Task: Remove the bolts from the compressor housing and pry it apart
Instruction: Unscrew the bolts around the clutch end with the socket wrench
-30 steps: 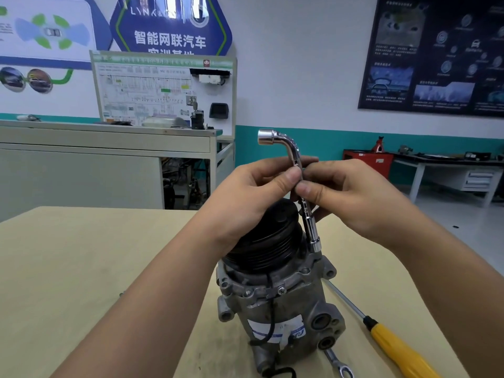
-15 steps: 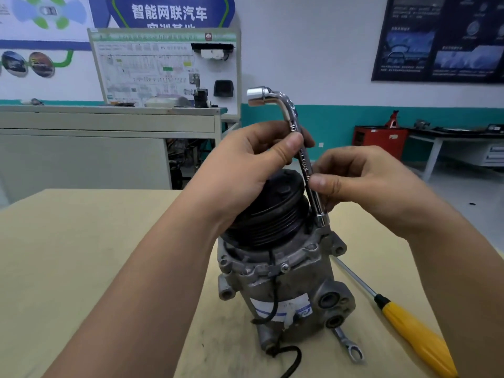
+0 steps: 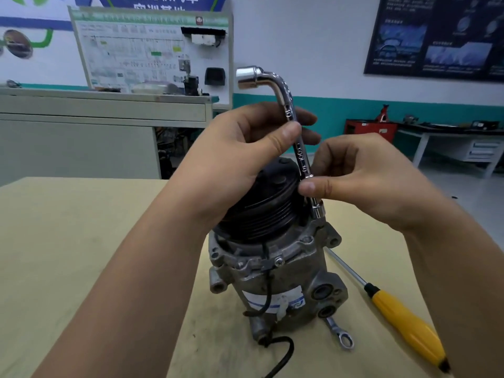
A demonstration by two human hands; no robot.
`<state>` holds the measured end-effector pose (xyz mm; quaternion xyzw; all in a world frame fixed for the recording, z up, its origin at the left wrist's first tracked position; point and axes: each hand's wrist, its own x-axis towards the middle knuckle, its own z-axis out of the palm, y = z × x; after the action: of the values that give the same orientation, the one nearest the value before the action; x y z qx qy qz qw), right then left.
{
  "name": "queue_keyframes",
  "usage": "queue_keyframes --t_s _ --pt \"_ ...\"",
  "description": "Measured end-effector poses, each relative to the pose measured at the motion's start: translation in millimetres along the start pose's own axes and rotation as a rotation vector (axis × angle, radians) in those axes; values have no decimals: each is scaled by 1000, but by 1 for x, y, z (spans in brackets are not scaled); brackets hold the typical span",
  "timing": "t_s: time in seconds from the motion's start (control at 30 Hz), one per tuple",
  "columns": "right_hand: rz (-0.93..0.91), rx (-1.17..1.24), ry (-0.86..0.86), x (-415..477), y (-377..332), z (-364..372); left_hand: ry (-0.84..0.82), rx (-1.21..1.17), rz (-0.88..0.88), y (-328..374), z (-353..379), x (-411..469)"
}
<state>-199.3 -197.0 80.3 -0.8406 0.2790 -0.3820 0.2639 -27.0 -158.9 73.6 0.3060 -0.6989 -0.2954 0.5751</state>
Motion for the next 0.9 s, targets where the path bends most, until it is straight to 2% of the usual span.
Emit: queue_keyframes --t_s 0.1,0.27,0.63,0.9 --pt "-7 36 -43 -1 0 1 -97 -61 -43 1 -2 -1" --pt "-16 95 -90 -2 2 -1 -113 11 -91 1 -2 -1" --pt "-2 156 -117 -3 2 -3 -43 89 -98 1 -2 -3" --pt "8 44 -83 -2 2 -4 10 112 -110 4 2 -3"
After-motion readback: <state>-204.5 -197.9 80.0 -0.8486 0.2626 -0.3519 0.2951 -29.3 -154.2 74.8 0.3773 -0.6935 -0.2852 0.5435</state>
